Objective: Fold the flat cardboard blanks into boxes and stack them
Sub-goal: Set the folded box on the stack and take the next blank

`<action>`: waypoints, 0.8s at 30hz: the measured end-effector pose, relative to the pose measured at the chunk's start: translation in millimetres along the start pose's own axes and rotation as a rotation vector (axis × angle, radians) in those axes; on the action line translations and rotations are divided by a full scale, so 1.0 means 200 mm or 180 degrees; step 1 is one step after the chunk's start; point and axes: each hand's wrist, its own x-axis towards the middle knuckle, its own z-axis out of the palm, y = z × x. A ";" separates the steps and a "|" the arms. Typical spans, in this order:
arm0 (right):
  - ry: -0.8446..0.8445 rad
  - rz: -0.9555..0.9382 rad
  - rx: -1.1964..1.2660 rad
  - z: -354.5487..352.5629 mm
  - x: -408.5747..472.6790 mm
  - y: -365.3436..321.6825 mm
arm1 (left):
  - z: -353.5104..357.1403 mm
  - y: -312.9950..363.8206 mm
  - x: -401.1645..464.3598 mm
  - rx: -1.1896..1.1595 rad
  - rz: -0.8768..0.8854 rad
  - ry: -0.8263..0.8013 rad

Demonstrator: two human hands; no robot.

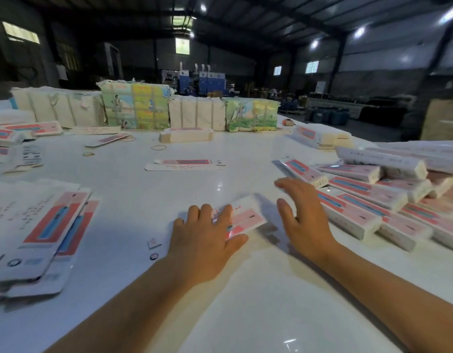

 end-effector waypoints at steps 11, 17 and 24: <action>-0.0596 0.0485 0.1250 0.05 -0.05 -0.09 | 0.01 0.10 0.00 0.0173 -0.0375 0.0450; -0.0577 0.1691 0.3021 0.00 0.02 -0.04 | -0.02 0.10 0.02 -0.0019 -0.0315 0.0578; -0.0768 0.1058 0.2651 -0.03 0.02 0.01 | -0.03 0.04 0.05 -0.0180 -0.0031 0.0307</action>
